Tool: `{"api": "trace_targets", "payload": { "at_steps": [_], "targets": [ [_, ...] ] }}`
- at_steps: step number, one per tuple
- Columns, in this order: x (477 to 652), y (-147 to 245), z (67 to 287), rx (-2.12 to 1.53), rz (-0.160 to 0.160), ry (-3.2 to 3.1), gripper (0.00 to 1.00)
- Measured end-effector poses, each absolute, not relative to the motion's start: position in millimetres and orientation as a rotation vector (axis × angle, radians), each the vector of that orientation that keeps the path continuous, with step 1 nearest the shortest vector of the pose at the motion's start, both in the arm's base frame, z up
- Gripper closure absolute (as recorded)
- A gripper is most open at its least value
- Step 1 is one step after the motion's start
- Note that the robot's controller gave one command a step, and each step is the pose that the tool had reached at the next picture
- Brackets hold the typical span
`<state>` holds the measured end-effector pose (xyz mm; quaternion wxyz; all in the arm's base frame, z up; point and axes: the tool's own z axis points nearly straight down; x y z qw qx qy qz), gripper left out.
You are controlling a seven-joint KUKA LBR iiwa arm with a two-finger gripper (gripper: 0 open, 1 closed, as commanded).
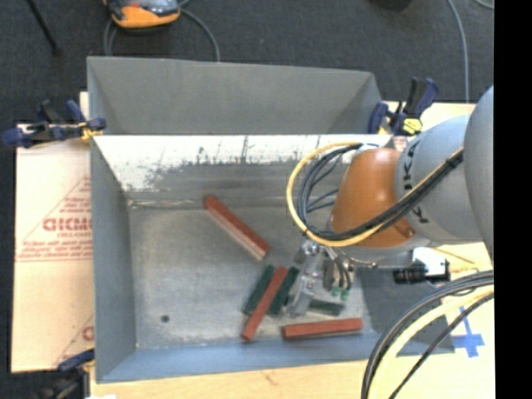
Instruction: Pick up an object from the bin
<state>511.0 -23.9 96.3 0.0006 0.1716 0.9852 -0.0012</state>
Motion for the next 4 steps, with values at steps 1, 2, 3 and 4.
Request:
{"api": "trace_targets", "payload": {
  "at_steps": [1,2,3,4],
  "targets": [
    [544.4,5.2,74.1,0.291,-0.001,3.112,1.00],
    [541.8,5.1,71.5,0.288,-0.003,3.120,0.00],
    [541.7,5.1,71.4,0.287,-0.003,3.121,0.00],
    [480.5,40.7,72.8,-0.118,0.000,3.135,1.00]
  ]
}}
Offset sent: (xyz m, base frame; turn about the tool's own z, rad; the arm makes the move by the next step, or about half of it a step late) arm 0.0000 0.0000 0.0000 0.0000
